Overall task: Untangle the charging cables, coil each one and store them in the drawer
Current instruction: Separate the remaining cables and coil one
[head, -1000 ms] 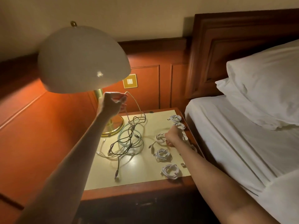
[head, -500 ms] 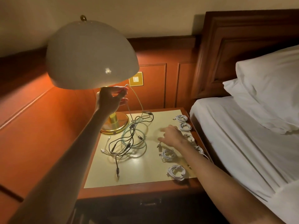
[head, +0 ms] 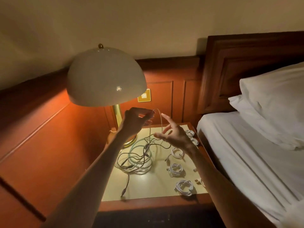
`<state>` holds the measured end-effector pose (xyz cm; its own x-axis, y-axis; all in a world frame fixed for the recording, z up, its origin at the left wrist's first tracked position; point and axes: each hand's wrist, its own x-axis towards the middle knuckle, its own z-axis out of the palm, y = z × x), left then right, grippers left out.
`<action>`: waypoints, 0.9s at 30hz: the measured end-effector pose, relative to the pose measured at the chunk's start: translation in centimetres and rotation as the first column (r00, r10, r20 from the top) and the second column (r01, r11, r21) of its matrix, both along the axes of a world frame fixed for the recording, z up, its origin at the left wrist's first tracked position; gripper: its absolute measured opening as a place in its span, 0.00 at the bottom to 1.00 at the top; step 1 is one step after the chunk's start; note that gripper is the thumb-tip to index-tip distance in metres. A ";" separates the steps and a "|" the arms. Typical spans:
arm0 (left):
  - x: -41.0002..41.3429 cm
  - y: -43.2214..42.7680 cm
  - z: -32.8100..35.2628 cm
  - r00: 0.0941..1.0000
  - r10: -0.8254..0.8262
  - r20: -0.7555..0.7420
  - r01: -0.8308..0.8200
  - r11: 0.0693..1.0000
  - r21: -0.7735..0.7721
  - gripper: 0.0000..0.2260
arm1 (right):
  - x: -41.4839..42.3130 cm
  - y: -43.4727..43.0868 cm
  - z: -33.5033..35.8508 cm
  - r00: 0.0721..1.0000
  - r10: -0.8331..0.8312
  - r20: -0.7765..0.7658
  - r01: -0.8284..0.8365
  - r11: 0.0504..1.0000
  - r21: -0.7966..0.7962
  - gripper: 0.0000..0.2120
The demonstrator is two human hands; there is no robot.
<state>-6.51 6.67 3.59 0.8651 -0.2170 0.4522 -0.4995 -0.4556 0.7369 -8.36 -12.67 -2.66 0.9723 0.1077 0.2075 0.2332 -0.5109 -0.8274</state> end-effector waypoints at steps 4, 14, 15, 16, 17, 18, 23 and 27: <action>-0.2 -1.3 1.2 0.992 -0.005 0.123 0.002 1.000 0.024 0.11 | 0.8 1.6 1.7 0.999 -0.007 0.034 0.008 0.999 -0.032 0.36; 0.6 -1.8 -1.3 0.992 0.054 0.117 -0.014 0.948 -0.319 0.12 | 2.0 2.2 3.6 0.999 0.029 0.013 -0.029 0.999 -0.041 0.13; 0.7 -1.8 -1.7 0.989 0.067 0.132 -0.023 0.951 -0.307 0.12 | 2.2 2.1 3.4 1.000 0.002 0.024 -0.001 1.000 -0.029 0.12; 0.6 -1.7 -2.1 0.983 0.094 0.156 -0.050 0.962 -0.267 0.12 | 2.3 1.9 3.3 0.999 -0.018 0.027 0.019 1.000 -0.010 0.11; 0.4 -1.6 -2.5 0.977 0.116 0.182 -0.074 0.973 -0.219 0.13 | 2.4 1.7 3.2 0.999 -0.031 0.025 0.031 0.999 0.014 0.11; 0.4 -1.5 -3.1 0.974 0.126 0.189 -0.092 0.980 -0.177 0.15 | 2.5 1.5 3.3 0.999 -0.039 0.026 0.037 0.998 0.044 0.11; 1.1 -1.2 -6.5 0.989 0.043 -0.140 -0.043 0.999 0.001 0.33 | 2.2 1.2 5.1 0.986 -0.059 0.154 0.024 0.976 0.217 0.07; 1.5 -2.5 -9.0 0.953 -0.010 -0.304 0.080 0.972 0.219 0.31 | 2.6 0.9 7.2 0.984 -0.061 0.166 0.015 0.963 0.267 0.06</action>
